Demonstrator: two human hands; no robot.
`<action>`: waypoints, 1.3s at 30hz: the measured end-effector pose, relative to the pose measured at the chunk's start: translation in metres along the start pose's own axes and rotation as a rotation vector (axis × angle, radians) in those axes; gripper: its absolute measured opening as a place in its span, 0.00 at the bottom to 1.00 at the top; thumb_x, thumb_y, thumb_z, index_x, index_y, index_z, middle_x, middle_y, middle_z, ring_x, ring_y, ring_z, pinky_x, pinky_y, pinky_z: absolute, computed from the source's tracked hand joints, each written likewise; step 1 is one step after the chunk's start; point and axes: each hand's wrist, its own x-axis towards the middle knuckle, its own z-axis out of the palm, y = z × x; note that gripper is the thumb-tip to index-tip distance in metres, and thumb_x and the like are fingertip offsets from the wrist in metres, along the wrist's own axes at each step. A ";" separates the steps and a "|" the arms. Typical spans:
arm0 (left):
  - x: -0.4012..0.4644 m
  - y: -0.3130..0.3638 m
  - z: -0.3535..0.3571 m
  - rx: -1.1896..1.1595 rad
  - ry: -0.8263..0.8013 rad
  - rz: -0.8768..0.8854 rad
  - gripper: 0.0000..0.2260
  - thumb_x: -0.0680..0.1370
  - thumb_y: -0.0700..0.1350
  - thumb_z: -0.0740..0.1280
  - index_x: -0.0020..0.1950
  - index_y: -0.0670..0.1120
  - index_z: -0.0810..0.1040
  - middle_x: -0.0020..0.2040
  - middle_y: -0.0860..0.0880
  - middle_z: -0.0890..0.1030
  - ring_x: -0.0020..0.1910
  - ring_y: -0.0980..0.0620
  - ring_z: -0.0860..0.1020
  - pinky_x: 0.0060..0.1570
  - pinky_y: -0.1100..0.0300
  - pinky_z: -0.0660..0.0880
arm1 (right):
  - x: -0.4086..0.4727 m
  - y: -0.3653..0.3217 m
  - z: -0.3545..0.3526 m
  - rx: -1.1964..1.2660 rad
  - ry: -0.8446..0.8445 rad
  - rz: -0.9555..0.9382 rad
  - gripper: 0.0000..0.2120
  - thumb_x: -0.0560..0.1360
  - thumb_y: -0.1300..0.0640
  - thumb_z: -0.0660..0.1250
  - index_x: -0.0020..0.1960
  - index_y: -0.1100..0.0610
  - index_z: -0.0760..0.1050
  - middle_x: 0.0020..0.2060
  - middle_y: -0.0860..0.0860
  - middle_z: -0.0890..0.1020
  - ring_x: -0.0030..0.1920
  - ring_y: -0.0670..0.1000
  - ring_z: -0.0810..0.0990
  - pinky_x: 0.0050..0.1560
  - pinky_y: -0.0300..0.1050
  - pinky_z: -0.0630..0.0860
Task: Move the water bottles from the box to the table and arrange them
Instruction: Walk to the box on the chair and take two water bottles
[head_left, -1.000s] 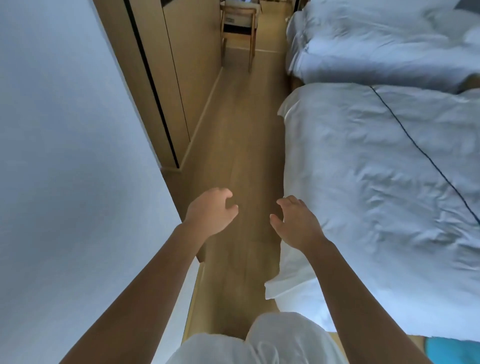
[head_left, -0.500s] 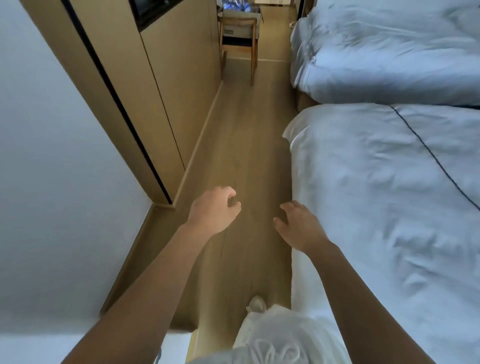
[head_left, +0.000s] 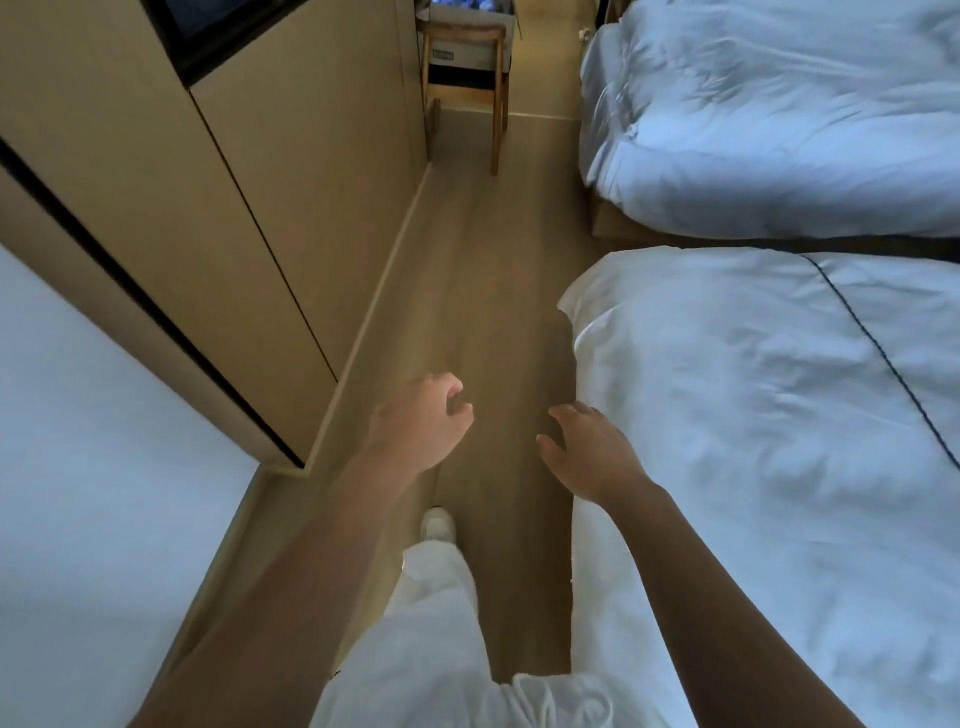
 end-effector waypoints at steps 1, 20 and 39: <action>0.020 -0.001 0.000 -0.006 0.005 0.000 0.16 0.78 0.52 0.62 0.64 0.48 0.75 0.58 0.52 0.79 0.54 0.52 0.77 0.47 0.60 0.70 | 0.019 0.001 -0.004 -0.002 0.001 0.003 0.18 0.78 0.50 0.59 0.63 0.59 0.71 0.61 0.53 0.75 0.62 0.53 0.72 0.60 0.46 0.70; 0.444 -0.018 -0.065 0.041 -0.071 0.056 0.15 0.77 0.51 0.64 0.62 0.47 0.76 0.59 0.48 0.78 0.55 0.47 0.77 0.52 0.58 0.71 | 0.417 -0.036 -0.103 0.029 0.007 0.048 0.23 0.77 0.51 0.60 0.69 0.58 0.66 0.65 0.54 0.72 0.64 0.54 0.70 0.61 0.47 0.68; 0.856 0.067 -0.096 0.088 0.019 0.006 0.16 0.77 0.53 0.64 0.63 0.50 0.75 0.57 0.50 0.79 0.52 0.49 0.78 0.43 0.61 0.68 | 0.829 0.028 -0.244 0.017 0.068 -0.061 0.22 0.78 0.49 0.59 0.68 0.57 0.67 0.64 0.53 0.73 0.64 0.53 0.70 0.59 0.47 0.71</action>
